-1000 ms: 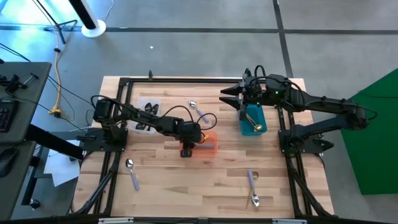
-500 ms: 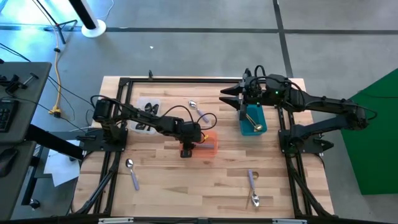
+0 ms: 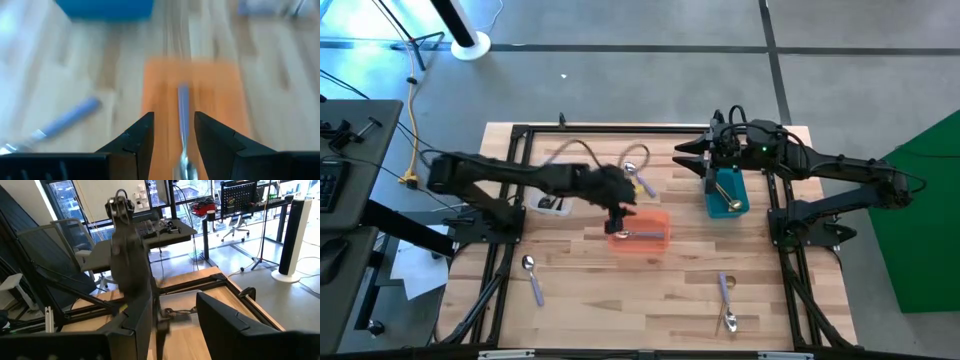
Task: Sort silverware by color (type)
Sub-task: Put the bottom right violet spoon into the orange bin
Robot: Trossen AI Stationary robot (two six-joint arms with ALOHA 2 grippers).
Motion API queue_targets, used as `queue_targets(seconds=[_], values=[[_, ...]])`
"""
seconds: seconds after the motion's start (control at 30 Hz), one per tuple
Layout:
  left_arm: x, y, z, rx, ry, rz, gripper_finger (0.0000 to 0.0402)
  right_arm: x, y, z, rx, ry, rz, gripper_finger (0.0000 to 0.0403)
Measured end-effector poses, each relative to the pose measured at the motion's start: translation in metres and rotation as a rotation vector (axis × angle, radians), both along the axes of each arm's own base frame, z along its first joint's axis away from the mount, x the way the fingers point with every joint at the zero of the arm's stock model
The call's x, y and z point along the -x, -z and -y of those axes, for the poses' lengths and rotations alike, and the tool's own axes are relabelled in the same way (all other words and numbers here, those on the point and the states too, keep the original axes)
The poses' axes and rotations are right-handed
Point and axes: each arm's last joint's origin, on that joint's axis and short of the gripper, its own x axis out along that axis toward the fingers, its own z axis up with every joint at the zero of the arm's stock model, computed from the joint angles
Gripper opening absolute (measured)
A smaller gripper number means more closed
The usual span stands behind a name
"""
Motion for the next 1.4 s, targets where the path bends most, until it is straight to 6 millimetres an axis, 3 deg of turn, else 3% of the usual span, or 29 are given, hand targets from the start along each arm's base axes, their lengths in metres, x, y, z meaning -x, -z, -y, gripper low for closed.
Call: queue_targets(seconds=[0.37, 0.5, 0.67, 0.83, 1.17, 1.4], values=[[0.079, -0.112, -0.011, -0.018, -0.095, 0.470, 0.0131, 0.000, 0.000, 0.000, 0.002, 0.000, 0.000, 0.0140], [0.111, -0.141, -0.011, -0.044, -0.135, 0.630, 0.0131, 0.000, 0.000, 0.000, 0.002, 0.000, 0.000, 0.0140], [0.141, -0.163, -0.007, -0.078, -0.136, 0.772, 0.0131, 0.000, 0.000, 0.000, 0.003, 0.000, 0.000, 0.0140], [0.150, -0.167, -0.006, -0.088, -0.133, 0.827, 0.0131, 0.000, 0.000, 0.000, 0.003, 0.000, 0.000, 0.0140], [0.142, -0.119, -0.007, 0.023, -0.148, 0.950, 0.0131, 0.000, 0.000, 0.000, 0.004, 0.000, 0.001, 0.0140], [0.138, -0.110, -0.007, 0.032, -0.152, 0.914, 0.0131, 0.000, -0.003, -0.001, 0.045, -0.042, 0.028, 0.0140]])
